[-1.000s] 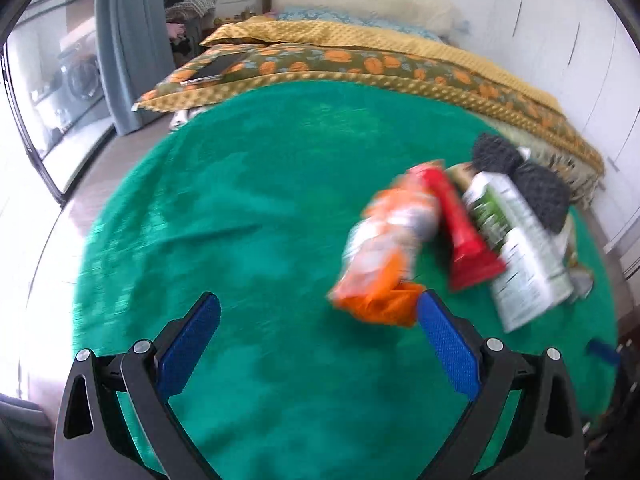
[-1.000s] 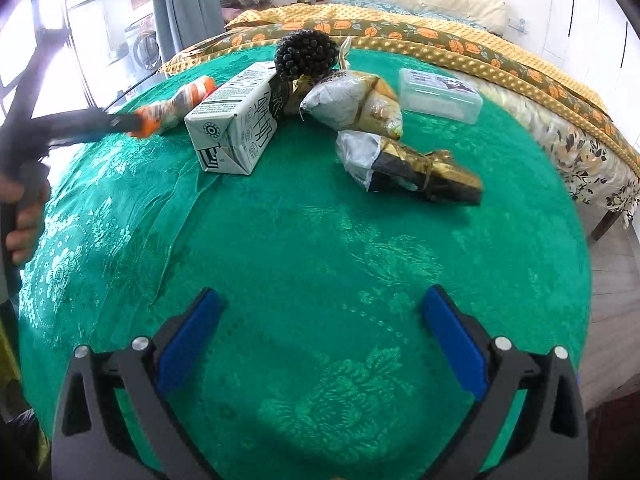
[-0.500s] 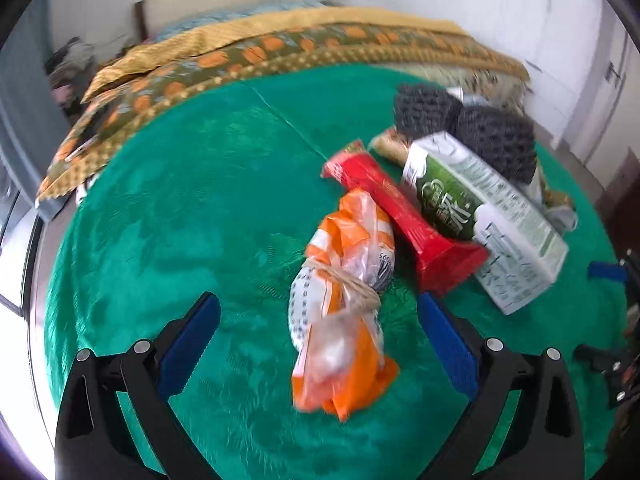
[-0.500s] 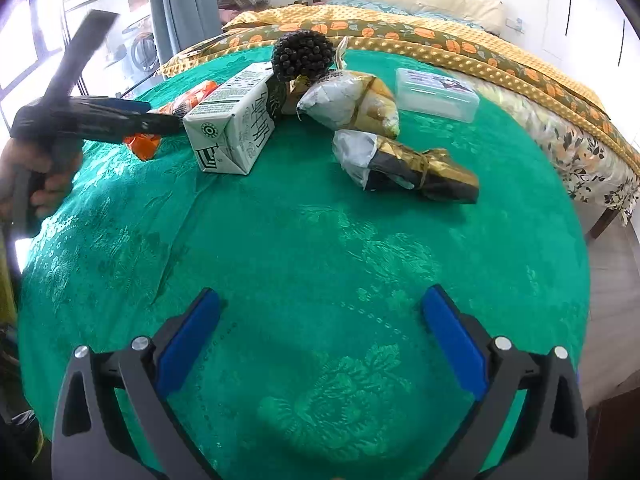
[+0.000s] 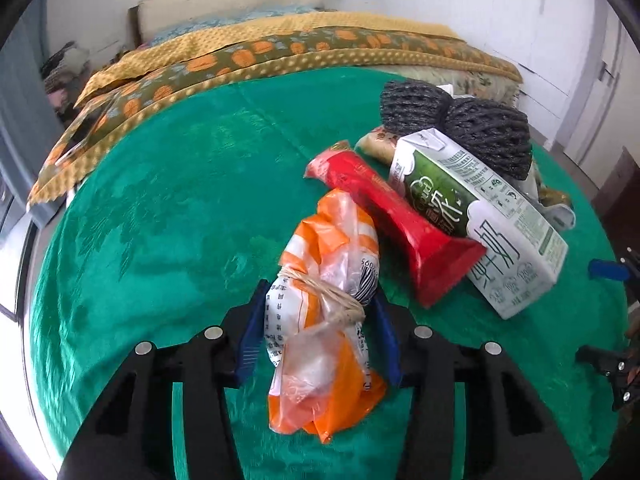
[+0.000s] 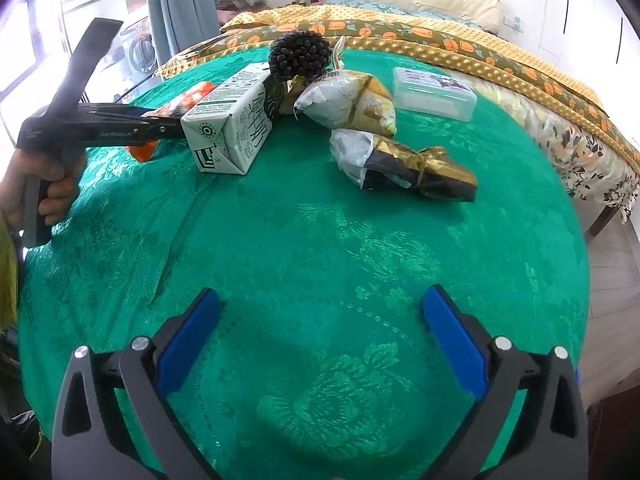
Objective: Collect trash
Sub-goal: 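Grasp the orange-white snack bag with the left tool while the right tool grasps the milk carton, then lift the milk carton with the right tool while the left tool holds the snack bag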
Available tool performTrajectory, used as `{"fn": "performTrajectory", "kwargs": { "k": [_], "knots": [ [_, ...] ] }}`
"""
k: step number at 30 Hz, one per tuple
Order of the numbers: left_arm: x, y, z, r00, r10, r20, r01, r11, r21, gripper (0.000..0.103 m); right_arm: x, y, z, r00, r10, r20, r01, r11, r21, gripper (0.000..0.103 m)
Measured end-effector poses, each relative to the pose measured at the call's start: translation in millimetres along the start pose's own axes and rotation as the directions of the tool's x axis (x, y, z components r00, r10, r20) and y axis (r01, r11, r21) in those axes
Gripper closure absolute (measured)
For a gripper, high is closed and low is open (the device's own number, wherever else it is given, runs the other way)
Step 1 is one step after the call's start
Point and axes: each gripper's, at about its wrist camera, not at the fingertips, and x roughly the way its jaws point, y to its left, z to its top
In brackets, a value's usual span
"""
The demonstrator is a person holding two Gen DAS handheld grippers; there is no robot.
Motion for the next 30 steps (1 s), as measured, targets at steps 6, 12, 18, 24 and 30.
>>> {"fn": "performTrajectory", "kwargs": {
  "k": [6,12,18,24,30],
  "knots": [
    [-33.3,-1.5,-37.3,0.998,0.054,-0.037,-0.059,0.985,-0.161,0.055,-0.3,-2.9,-0.4,1.000,-0.005,0.002,0.005,1.000,0.010,0.005],
    [-57.1,-20.3,-71.1,0.997,0.075,-0.022,-0.078,0.974,-0.215,0.055,1.5,9.1,23.1,0.993,0.116,0.030,-0.118,0.990,0.074,0.005],
    [-58.9,-35.1,-77.2,0.996,0.094,-0.006,-0.093,0.975,-0.200,0.041,22.0,42.5,81.7,0.989,0.133,0.070,-0.136,0.990,0.038,0.014],
    [-56.3,-42.0,-78.4,0.992,0.122,0.012,-0.117,0.976,-0.186,0.033,45.2,52.2,106.6,0.998,0.017,0.058,-0.019,0.999,0.042,0.058],
    [-58.7,-38.2,-80.6,0.995,0.098,0.027,-0.090,0.974,-0.208,0.031,10.4,46.6,71.7,0.995,0.071,0.073,-0.076,0.995,0.059,0.064]
  ]
}}
